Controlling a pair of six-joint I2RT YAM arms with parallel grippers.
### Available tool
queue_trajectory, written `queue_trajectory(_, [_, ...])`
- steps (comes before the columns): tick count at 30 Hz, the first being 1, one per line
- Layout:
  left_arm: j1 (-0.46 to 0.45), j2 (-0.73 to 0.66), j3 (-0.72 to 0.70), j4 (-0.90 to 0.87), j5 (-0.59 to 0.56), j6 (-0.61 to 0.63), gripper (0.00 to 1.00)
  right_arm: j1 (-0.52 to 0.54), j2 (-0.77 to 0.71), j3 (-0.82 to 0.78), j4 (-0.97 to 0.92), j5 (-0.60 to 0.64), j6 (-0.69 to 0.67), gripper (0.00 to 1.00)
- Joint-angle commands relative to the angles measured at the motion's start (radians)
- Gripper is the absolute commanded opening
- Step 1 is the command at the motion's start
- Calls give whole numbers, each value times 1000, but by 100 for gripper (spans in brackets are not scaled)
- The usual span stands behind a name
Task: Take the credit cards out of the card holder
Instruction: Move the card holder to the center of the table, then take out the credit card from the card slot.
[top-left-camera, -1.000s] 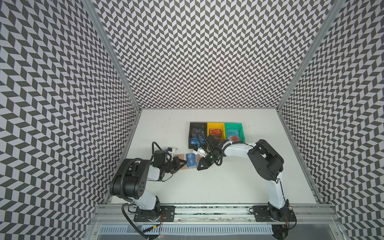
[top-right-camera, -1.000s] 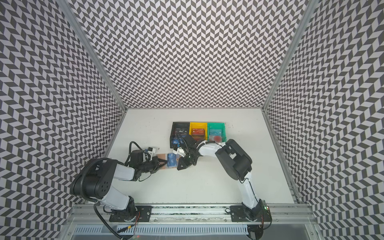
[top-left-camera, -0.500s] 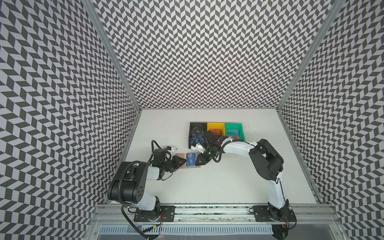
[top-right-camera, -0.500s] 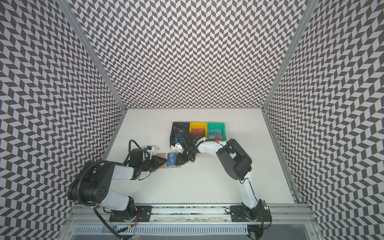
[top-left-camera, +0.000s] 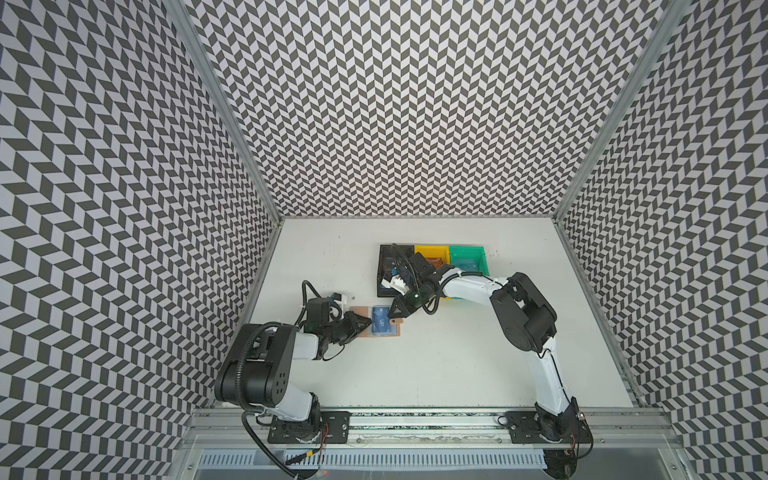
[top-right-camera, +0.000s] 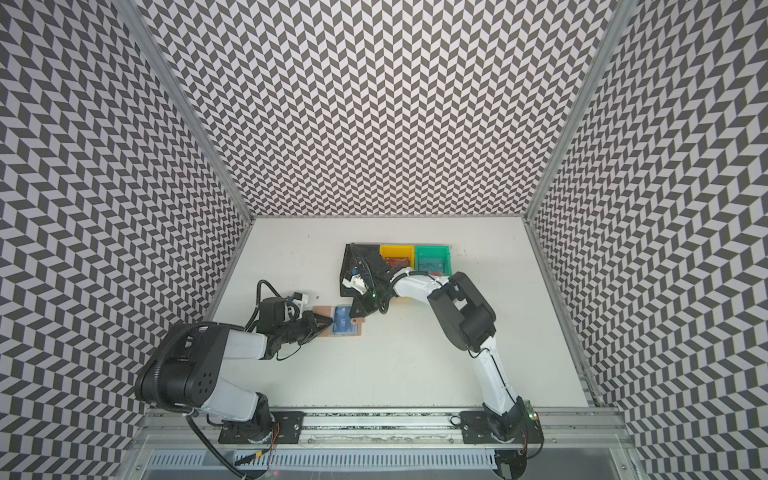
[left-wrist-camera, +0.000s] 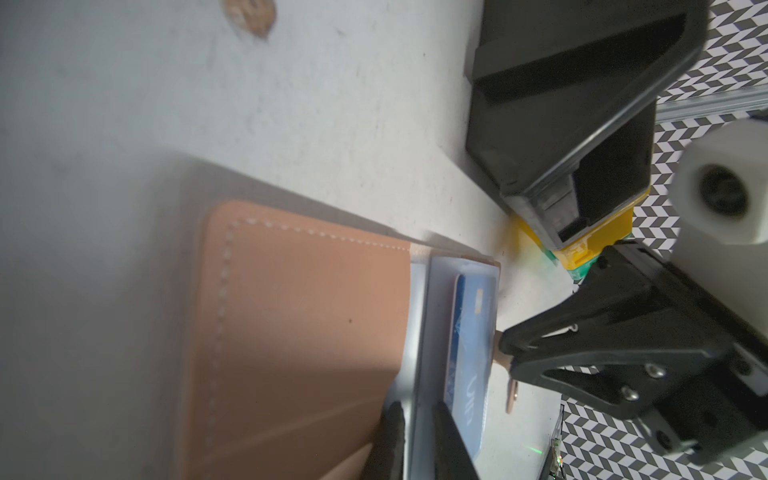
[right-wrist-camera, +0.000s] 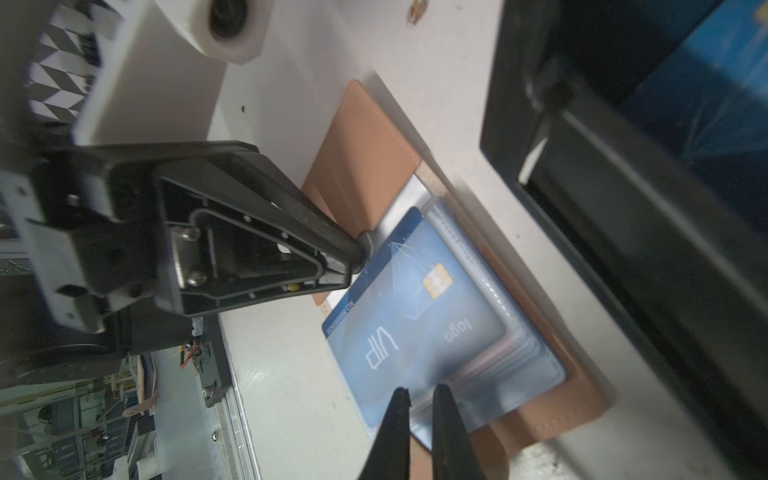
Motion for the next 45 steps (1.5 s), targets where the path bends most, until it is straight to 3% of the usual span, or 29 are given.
queue_trajectory(1, [5,-7,6,13,6,-9,17,1,15,-18,52,9,10,13])
queue_trajectory(12, [10,-48,18,-14,10,-10,27,-6,37,-54,79,12,16,13])
queue_trajectory(19, [15,-37,16,-3,16,-6,27,-6,47,-65,83,14,15,13])
queue_trajectory(45, [-7,66,17,119,46,-33,11,-12,55,-93,93,3,16,13])
